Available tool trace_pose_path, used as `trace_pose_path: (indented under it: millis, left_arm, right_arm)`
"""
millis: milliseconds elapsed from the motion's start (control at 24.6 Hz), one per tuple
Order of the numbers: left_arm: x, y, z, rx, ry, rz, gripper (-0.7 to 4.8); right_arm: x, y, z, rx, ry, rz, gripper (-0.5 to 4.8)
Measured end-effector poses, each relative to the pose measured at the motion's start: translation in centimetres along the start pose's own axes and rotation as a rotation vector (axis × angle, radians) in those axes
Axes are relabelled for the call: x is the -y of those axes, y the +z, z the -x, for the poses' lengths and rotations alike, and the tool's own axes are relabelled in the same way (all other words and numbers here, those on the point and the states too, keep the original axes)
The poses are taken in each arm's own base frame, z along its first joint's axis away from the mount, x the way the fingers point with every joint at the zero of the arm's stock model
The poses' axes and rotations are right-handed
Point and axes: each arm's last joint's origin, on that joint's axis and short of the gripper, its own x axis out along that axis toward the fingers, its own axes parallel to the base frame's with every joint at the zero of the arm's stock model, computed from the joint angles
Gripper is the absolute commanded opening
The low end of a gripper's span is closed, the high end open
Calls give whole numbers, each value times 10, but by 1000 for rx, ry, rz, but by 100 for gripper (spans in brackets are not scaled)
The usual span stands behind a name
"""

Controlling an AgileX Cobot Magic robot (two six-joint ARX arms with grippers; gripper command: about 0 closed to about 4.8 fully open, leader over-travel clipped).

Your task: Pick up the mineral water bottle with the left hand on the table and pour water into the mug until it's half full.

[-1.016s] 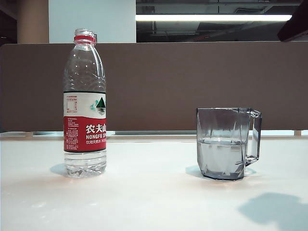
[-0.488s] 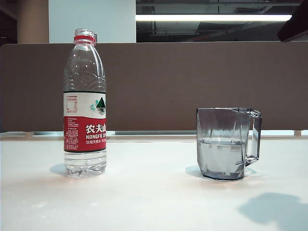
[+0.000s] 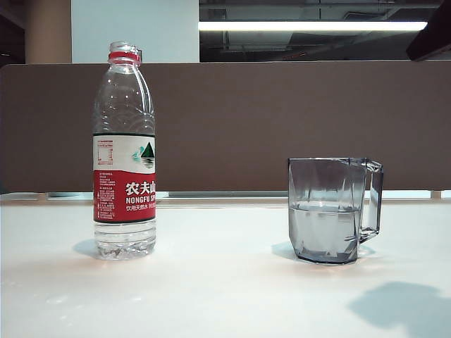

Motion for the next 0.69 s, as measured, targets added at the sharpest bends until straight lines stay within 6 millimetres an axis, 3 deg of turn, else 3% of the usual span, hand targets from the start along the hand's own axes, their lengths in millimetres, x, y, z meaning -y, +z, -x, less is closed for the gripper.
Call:
trace_pose_path:
  millis: [691]
  left_arm:
    - [0, 0, 0, 1, 8, 0, -5]
  right_arm:
    - [0, 0, 0, 0, 0, 0, -1]
